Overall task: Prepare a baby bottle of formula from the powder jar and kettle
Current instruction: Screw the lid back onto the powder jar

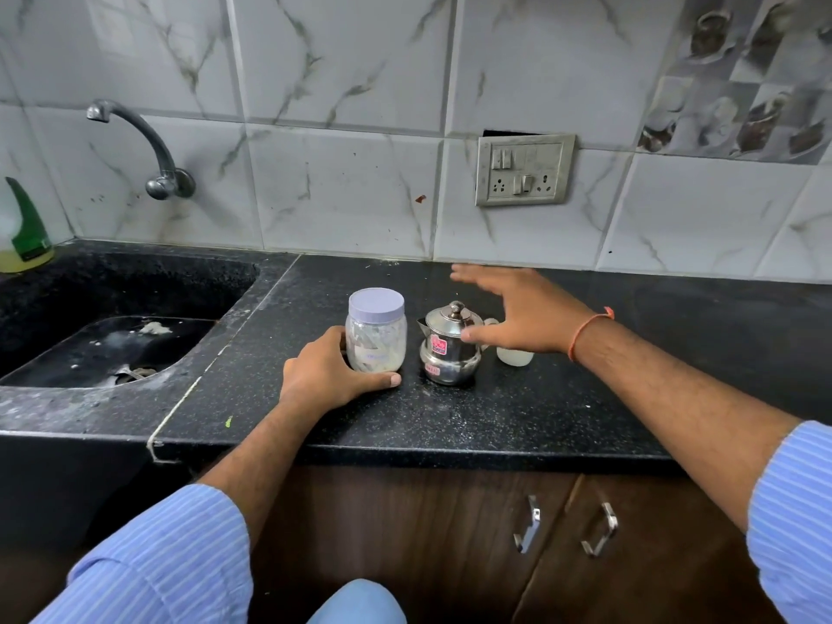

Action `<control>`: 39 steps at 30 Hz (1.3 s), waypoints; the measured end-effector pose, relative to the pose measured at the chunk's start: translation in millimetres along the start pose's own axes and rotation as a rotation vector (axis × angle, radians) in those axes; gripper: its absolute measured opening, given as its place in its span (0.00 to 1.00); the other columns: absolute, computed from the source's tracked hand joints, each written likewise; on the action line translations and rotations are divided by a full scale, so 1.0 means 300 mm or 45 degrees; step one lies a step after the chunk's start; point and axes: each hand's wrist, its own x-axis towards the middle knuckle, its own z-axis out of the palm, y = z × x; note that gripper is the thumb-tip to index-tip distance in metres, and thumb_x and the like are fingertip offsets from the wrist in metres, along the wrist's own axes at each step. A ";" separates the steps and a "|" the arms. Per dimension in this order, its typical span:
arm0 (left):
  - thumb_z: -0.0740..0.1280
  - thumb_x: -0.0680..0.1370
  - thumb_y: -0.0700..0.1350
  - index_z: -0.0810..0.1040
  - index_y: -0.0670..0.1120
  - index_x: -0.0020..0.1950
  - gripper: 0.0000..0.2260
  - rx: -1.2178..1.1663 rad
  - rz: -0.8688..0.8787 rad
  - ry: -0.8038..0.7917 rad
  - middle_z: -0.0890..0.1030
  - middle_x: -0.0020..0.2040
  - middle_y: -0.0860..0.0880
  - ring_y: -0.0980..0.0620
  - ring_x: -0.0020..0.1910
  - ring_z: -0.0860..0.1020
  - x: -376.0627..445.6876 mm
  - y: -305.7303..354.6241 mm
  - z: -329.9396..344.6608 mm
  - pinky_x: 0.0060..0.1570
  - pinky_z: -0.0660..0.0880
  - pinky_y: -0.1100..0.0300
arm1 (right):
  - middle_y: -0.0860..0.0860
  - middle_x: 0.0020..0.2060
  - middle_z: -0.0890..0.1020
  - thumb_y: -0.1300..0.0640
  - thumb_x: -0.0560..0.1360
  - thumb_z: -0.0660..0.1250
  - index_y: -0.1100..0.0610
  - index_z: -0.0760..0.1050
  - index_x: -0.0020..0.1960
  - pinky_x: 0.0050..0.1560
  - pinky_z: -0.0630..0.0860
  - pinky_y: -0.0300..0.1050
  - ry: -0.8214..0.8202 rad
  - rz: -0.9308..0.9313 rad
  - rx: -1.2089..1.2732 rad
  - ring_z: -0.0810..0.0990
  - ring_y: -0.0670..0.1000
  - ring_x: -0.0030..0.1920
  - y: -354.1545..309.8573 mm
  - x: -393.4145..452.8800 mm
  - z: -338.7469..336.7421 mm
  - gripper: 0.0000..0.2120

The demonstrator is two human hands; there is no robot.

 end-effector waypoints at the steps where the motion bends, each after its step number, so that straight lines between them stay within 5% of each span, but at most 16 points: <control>1: 0.79 0.58 0.79 0.74 0.57 0.71 0.48 -0.008 0.004 0.002 0.84 0.66 0.58 0.50 0.68 0.81 -0.001 0.002 0.000 0.69 0.73 0.44 | 0.42 0.75 0.76 0.43 0.75 0.77 0.43 0.71 0.78 0.75 0.72 0.54 0.222 -0.010 0.051 0.74 0.48 0.74 0.017 -0.030 0.004 0.33; 4: 0.81 0.59 0.77 0.72 0.58 0.73 0.49 -0.034 0.006 0.002 0.83 0.67 0.59 0.51 0.69 0.81 -0.001 -0.001 0.000 0.71 0.71 0.43 | 0.46 0.61 0.81 0.50 0.77 0.74 0.50 0.77 0.70 0.63 0.80 0.57 0.859 0.133 0.202 0.79 0.50 0.62 0.092 -0.116 0.072 0.22; 6: 0.82 0.60 0.74 0.72 0.58 0.74 0.48 -0.041 0.007 0.000 0.83 0.68 0.59 0.50 0.70 0.80 0.001 -0.006 0.000 0.71 0.70 0.43 | 0.46 0.61 0.78 0.51 0.75 0.77 0.52 0.75 0.71 0.60 0.81 0.56 0.953 0.413 0.359 0.79 0.48 0.59 0.143 -0.155 0.138 0.26; 9: 0.83 0.61 0.73 0.72 0.58 0.74 0.46 -0.044 0.003 -0.003 0.83 0.66 0.58 0.50 0.69 0.80 0.003 -0.005 0.002 0.69 0.70 0.45 | 0.49 0.69 0.75 0.47 0.70 0.82 0.52 0.70 0.75 0.64 0.80 0.54 0.677 0.759 0.521 0.79 0.50 0.62 0.197 -0.191 0.241 0.38; 12: 0.83 0.61 0.73 0.73 0.58 0.72 0.45 -0.048 0.005 0.004 0.84 0.65 0.58 0.51 0.68 0.81 0.002 -0.008 0.003 0.68 0.70 0.46 | 0.48 0.68 0.79 0.46 0.68 0.84 0.51 0.69 0.75 0.65 0.80 0.53 0.526 0.833 0.664 0.82 0.50 0.62 0.210 -0.195 0.314 0.41; 17: 0.83 0.61 0.73 0.73 0.57 0.73 0.46 -0.041 0.002 0.011 0.84 0.66 0.58 0.52 0.69 0.81 0.005 -0.012 0.006 0.69 0.70 0.46 | 0.45 0.64 0.80 0.44 0.67 0.85 0.49 0.71 0.73 0.56 0.79 0.46 0.533 0.792 0.610 0.84 0.48 0.54 0.214 -0.158 0.338 0.40; 23: 0.83 0.61 0.73 0.73 0.57 0.74 0.46 -0.051 0.001 0.009 0.84 0.66 0.58 0.52 0.69 0.81 0.006 -0.014 0.008 0.70 0.71 0.46 | 0.48 0.65 0.83 0.45 0.70 0.82 0.50 0.69 0.76 0.62 0.80 0.50 0.525 0.767 0.551 0.83 0.48 0.54 0.226 -0.137 0.334 0.39; 30: 0.83 0.61 0.74 0.73 0.58 0.74 0.47 -0.045 0.004 0.006 0.84 0.65 0.58 0.52 0.68 0.81 0.003 -0.011 0.005 0.70 0.71 0.46 | 0.47 0.60 0.79 0.42 0.69 0.82 0.51 0.78 0.70 0.53 0.74 0.43 0.472 0.783 0.549 0.80 0.48 0.53 0.227 -0.156 0.331 0.33; 39: 0.84 0.62 0.72 0.73 0.57 0.73 0.46 -0.073 0.016 0.000 0.84 0.65 0.57 0.52 0.68 0.81 -0.007 -0.010 0.003 0.70 0.72 0.45 | 0.49 0.67 0.80 0.51 0.73 0.80 0.52 0.72 0.74 0.65 0.77 0.50 0.381 0.820 0.748 0.80 0.51 0.64 0.191 -0.213 0.317 0.32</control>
